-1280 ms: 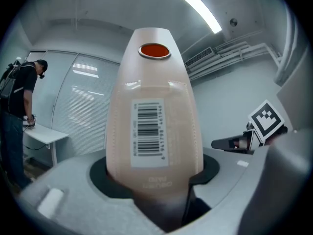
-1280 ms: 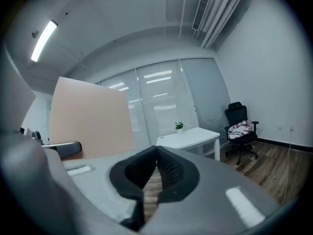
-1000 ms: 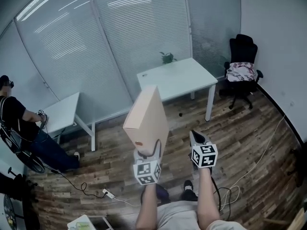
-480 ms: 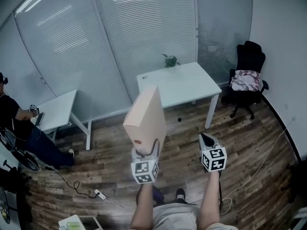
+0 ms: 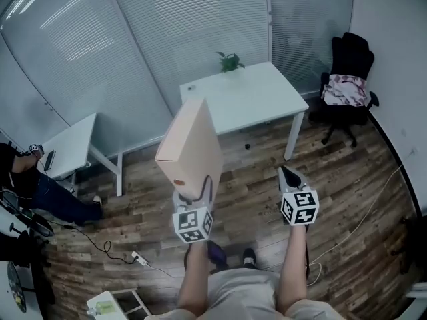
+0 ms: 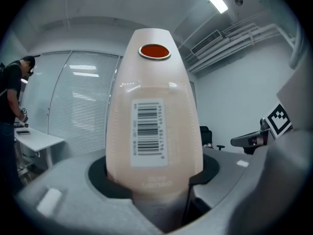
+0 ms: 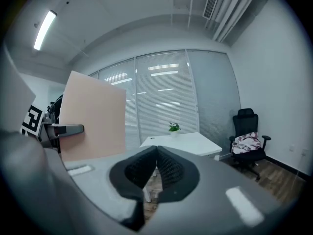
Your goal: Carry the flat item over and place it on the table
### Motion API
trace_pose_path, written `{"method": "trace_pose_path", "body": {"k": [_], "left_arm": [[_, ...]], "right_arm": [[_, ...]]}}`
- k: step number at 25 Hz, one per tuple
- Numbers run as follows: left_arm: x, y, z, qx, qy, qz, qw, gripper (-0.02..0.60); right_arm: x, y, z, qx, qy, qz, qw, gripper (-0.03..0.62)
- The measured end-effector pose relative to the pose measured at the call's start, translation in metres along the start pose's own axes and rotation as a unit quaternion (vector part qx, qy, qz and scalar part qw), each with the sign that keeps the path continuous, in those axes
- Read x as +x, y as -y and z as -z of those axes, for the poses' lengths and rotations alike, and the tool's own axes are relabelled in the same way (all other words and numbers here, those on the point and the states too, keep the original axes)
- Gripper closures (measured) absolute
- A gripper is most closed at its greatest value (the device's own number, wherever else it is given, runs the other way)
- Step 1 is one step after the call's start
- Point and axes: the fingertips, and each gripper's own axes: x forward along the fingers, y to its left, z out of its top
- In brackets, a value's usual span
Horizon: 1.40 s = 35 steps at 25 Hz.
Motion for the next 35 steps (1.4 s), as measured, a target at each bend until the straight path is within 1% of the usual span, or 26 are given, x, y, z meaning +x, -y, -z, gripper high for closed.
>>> {"method": "trace_pose_path", "body": {"k": [3, 7, 10, 19, 24, 30, 35], "left_arm": [[0.017, 0.002, -0.006, 0.020, 0.003, -0.009, 0.9997, 0.298], [0.028, 0.009, -0.014, 0.012, 0.020, -0.016, 0.9996, 0.298], [0.031, 0.013, -0.013, 0.014, 0.020, -0.017, 0.9996, 0.298], [0.035, -0.008, -0.009, 0.006, 0.018, -0.040, 0.9990, 0.296], [0.045, -0.028, -0.009, 0.001, 0.023, -0.049, 0.9986, 0.296], [0.067, -0.043, -0.006, -0.003, 0.020, -0.053, 0.9984, 0.296], [0.102, -0.061, -0.005, -0.005, 0.015, -0.055, 0.9983, 0.296]], "right_arm": [[0.007, 0.024, -0.006, 0.003, 0.007, 0.010, 1.000, 0.592], [0.013, 0.044, -0.010, 0.003, 0.006, 0.012, 1.000, 0.593], [0.017, 0.052, -0.010, 0.003, 0.006, 0.012, 1.000, 0.592], [0.035, 0.053, -0.014, -0.005, 0.004, 0.004, 1.000, 0.593], [0.060, 0.048, -0.015, -0.010, -0.007, 0.000, 1.000, 0.593], [0.090, 0.035, -0.017, -0.019, -0.015, -0.015, 1.000, 0.592], [0.128, 0.031, -0.022, -0.023, -0.025, -0.022, 0.999, 0.592]]}}
